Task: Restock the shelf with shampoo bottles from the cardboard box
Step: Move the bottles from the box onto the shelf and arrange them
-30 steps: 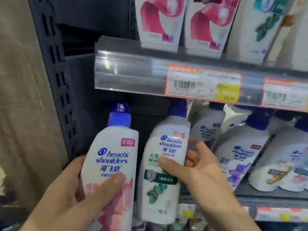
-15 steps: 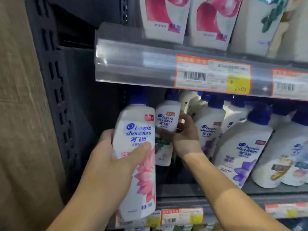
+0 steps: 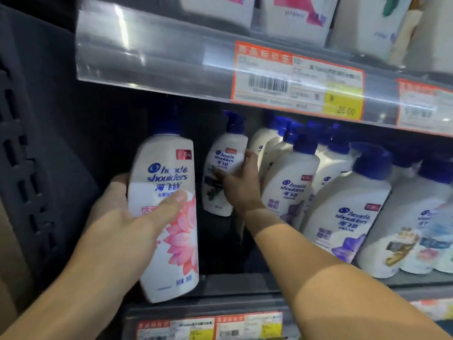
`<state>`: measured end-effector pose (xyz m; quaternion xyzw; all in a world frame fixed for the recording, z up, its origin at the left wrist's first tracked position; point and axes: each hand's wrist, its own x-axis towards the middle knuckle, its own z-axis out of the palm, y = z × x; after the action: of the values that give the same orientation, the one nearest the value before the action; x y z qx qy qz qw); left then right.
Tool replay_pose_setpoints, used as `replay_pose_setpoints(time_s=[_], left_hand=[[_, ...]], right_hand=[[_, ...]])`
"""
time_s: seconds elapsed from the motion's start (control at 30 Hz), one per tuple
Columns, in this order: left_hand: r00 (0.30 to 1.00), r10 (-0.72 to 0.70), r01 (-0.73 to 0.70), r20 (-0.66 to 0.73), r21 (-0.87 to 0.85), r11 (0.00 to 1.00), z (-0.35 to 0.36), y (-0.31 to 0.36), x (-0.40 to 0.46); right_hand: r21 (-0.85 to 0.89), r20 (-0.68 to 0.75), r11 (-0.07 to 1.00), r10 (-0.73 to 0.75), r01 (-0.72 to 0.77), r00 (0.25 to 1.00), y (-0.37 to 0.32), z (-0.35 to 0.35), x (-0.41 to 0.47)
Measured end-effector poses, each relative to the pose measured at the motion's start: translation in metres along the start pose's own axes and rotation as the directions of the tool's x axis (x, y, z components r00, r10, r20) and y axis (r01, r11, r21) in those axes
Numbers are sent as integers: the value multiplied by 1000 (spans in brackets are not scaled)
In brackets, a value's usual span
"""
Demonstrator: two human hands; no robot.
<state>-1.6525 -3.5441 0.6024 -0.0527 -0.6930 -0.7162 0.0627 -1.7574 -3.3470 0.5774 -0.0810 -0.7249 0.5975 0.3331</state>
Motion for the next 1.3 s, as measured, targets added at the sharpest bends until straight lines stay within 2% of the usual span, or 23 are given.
replay_pose_setpoints(time_s=[0.07,0.17,0.27,0.37,0.43,0.63,0.8,1.03,1.3], left_hand=[[1000,-11,11,10,31,999,-4,-4,0],[1000,-18,19,-2,55,998,-3,-9,1],[1000,-20,20,-6,37,999,-3,-9,2],[1000,-23,23,4,12,1000,-1,-9,2],[1000,-27,27,-1,2,1000,-1,-10,4],[1000,2,-1,7,-29,1000,-2,-13,6],[1000,11,-10,22,-54,999,-2,-11,7],[999,-10,12,47,-33,999,-2,-10,6],[999,-2,3,53,-18,1000,-1,-13,10]], right_hand=[[4,-17,1000,-14,14,1000,4,-2,0],[-113,-83,993,-33,24,996,5,1,-6],[-168,-93,984,52,-67,994,4,11,-12],[-373,-202,917,66,-139,977,8,21,-17],[-426,-239,888,72,-172,968,12,24,-19],[-362,-196,924,52,-122,979,20,22,-15],[-460,-190,874,76,-158,979,27,18,-19],[-372,-171,915,98,-156,980,31,12,-13],[-384,-123,915,82,-123,989,38,12,-3]])
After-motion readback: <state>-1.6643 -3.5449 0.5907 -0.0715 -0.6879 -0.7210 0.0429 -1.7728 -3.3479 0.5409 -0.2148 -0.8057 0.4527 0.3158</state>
